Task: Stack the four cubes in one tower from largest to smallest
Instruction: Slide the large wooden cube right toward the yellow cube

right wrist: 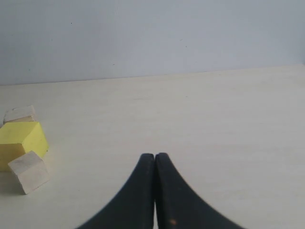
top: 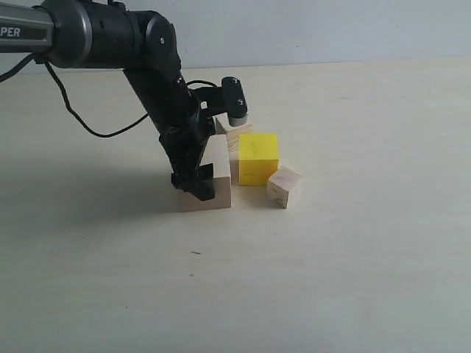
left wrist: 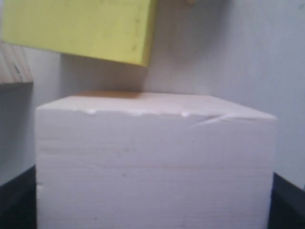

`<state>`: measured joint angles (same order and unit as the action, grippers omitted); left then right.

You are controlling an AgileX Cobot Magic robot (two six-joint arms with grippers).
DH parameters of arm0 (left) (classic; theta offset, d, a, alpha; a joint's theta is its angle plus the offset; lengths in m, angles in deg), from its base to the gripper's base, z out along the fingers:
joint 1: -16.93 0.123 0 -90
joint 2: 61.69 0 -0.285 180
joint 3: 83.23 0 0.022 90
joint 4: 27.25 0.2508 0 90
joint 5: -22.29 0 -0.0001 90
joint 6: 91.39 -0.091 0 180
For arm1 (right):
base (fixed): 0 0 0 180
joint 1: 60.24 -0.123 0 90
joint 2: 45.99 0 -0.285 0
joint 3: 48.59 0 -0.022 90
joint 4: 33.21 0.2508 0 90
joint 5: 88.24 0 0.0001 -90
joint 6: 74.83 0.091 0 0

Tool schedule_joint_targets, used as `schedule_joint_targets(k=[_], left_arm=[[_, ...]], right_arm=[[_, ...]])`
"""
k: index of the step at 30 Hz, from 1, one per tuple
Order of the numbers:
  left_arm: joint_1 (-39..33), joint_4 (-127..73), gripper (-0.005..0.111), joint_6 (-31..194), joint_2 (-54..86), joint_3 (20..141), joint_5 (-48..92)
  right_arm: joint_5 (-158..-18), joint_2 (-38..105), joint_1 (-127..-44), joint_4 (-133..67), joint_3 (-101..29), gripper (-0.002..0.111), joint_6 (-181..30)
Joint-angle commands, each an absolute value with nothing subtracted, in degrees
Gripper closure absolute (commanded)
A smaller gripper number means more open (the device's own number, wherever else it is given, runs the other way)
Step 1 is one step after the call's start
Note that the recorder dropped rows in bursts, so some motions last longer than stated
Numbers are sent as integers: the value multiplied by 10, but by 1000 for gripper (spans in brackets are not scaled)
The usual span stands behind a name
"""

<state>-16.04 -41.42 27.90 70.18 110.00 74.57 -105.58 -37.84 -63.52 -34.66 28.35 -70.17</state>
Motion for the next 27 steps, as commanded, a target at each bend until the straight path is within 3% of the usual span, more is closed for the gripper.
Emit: schedule_joint_targets(k=[1, 27], left_arm=[[-161, -413, 107, 274, 715, 1102, 766], [-161, -413, 107, 269, 716, 1102, 760]], right_arm=[[-1048, -382, -636, -346, 286, 108, -702], [-1048, -382, -636, -346, 286, 108, -702]])
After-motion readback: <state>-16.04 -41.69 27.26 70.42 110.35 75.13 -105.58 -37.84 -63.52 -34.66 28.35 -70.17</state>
